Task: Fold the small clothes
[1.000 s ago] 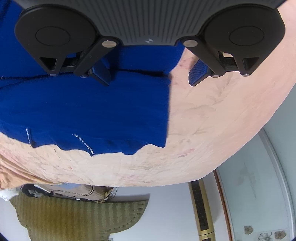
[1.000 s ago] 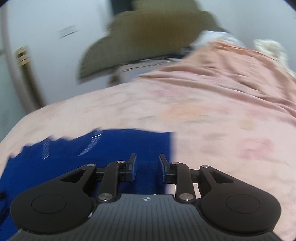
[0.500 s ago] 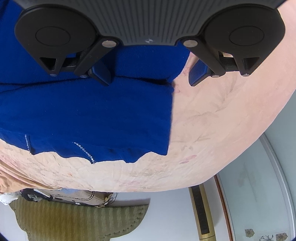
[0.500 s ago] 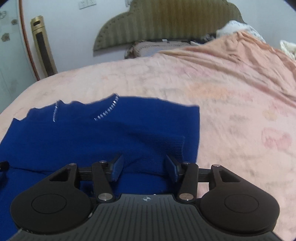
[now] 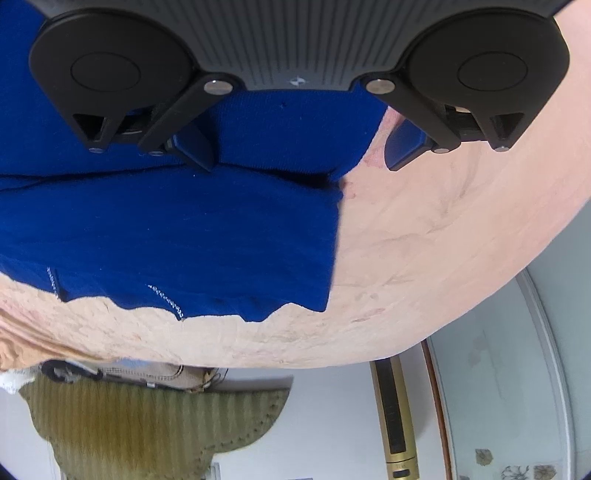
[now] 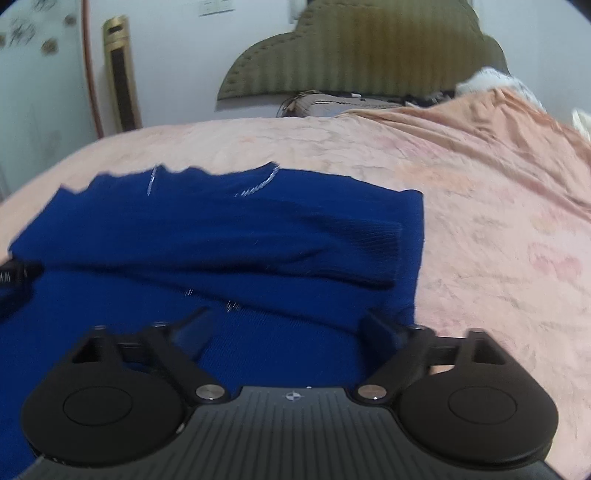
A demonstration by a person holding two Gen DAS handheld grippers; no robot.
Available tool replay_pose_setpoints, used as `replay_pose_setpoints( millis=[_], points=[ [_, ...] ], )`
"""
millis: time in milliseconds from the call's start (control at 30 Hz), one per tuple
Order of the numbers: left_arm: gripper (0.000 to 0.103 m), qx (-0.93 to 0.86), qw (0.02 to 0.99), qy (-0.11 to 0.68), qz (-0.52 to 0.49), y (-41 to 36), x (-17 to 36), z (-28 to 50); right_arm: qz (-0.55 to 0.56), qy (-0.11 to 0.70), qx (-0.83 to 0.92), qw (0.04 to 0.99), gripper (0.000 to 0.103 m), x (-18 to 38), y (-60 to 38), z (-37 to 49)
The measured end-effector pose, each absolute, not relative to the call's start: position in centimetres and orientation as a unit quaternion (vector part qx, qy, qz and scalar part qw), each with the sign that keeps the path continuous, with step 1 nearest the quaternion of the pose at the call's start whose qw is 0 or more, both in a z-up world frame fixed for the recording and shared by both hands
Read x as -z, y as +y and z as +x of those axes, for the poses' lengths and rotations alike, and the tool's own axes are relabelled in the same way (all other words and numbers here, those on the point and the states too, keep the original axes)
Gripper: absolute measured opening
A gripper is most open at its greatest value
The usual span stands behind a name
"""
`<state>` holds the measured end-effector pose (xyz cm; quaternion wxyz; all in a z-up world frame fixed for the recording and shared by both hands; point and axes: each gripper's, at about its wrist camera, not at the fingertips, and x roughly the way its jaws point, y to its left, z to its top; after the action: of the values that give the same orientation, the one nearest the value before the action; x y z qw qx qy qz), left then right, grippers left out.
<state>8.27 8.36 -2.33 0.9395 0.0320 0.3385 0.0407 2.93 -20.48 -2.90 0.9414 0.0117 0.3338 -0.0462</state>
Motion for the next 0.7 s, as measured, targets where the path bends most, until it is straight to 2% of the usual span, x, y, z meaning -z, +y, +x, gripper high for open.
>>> replay_pose_setpoints(
  millis=[167, 700],
  points=[
    [0.103, -0.034, 0.937, 0.347, -0.004, 9.5, 2.5, 8.7, 0.000, 0.340, 0.049, 0.939, 0.103, 3.0, -20.1, 3.0],
    [0.103, -0.025, 0.934, 0.356, 0.021, 8.9, 2.1, 6.3, 0.002, 0.344, 0.058, 0.937, 0.103, 3.1, -19.8, 1.8]
  ],
)
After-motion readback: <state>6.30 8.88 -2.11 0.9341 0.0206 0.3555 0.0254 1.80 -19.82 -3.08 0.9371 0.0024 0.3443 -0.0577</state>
